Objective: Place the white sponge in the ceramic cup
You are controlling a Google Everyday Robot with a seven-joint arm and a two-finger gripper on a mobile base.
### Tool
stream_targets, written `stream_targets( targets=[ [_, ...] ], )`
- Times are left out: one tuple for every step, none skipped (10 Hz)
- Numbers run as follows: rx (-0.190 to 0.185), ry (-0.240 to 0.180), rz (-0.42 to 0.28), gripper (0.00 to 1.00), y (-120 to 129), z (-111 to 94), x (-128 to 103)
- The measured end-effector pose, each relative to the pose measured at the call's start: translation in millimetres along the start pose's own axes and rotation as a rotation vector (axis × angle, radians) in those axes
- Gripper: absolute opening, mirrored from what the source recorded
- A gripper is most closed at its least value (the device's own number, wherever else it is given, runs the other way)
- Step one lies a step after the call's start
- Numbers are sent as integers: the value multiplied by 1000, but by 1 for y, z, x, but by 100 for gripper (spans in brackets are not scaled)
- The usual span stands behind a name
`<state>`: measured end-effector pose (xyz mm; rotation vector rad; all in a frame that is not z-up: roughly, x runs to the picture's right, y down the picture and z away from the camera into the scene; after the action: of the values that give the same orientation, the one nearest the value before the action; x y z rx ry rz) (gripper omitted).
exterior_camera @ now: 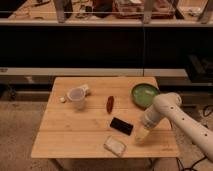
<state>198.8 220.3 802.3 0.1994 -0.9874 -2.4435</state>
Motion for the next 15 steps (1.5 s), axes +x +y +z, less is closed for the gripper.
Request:
stream_targets(
  targets=[
    [0,0,0,80,0,0,0],
    [0,0,0,80,0,0,0],
    [0,0,0,80,0,0,0],
    [0,0,0,80,0,0,0],
    [0,0,0,80,0,0,0],
    [0,0,0,80,0,0,0],
    [0,0,0,80,0,0,0],
    [-3,0,-2,80,0,-1,1],
    [-19,2,-6,80,3,-8,3],
    [-33,6,-8,80,4,-14,5],
    [-49,12,-12,80,6,-23,7],
    [-67,18,-19,80,3,-34,8],
    [-74,22,-28,80,-4,-38,9],
    [-71,31,-32,80,-11,-40,10],
    [-56,42,-33,80,-23,-38,12]
  ],
)
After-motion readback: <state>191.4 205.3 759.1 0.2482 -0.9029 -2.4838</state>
